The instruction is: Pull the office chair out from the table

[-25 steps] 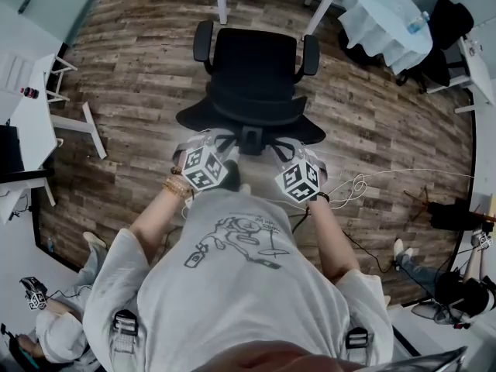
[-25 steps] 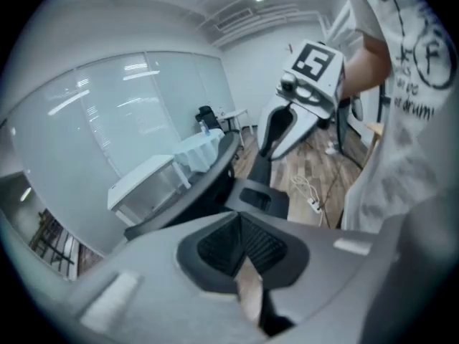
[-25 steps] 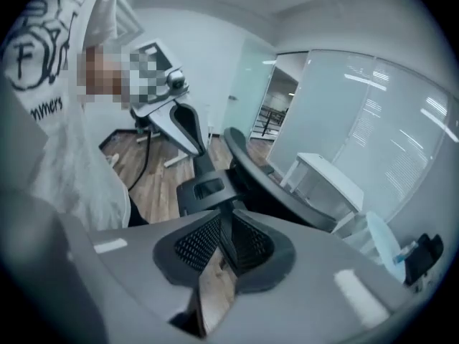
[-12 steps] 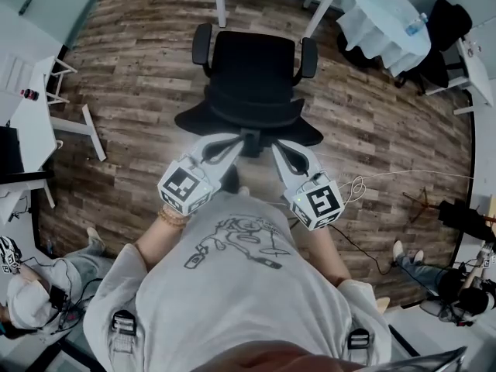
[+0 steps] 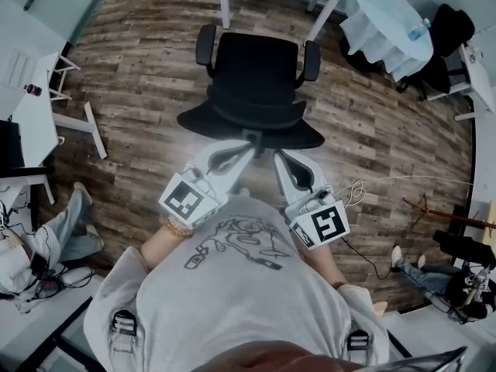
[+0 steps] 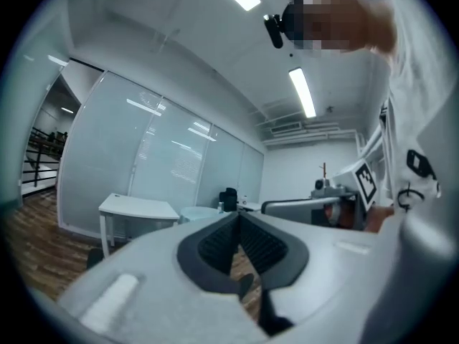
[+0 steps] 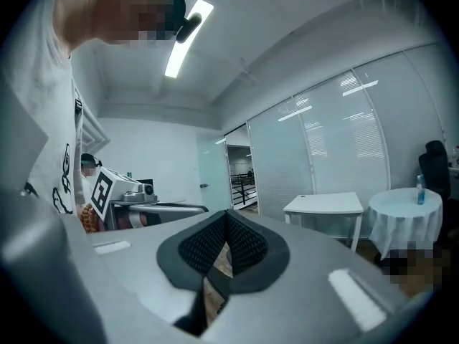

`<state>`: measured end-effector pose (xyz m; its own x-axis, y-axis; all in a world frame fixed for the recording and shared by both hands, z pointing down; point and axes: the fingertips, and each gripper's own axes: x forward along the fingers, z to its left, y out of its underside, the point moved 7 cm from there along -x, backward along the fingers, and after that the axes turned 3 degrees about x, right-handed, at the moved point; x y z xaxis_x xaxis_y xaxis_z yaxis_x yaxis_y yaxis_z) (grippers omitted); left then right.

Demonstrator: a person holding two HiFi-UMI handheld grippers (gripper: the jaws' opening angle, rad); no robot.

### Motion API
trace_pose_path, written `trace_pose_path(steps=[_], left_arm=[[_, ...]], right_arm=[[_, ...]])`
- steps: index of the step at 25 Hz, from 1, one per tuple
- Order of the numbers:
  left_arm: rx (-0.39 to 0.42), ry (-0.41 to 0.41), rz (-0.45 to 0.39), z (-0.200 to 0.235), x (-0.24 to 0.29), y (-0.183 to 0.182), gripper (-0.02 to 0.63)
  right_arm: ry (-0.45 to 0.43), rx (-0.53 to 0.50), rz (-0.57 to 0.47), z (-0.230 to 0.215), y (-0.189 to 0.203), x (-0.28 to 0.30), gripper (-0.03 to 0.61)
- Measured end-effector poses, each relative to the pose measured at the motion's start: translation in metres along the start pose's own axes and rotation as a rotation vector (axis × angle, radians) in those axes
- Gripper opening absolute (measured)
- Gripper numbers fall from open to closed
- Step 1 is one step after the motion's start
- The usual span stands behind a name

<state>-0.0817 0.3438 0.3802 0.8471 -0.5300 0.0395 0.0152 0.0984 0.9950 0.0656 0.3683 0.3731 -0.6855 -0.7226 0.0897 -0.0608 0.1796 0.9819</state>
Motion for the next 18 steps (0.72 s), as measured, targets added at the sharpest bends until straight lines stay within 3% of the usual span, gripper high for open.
trace_pose_path(steps=[18], left_arm=[[0.015,0.001,0.029,-0.0023,-0.0002,0.0049,0.005]], right_arm=[[-0.008,-0.016,-0.004,0.003,0.0006,0.0023,0.006]])
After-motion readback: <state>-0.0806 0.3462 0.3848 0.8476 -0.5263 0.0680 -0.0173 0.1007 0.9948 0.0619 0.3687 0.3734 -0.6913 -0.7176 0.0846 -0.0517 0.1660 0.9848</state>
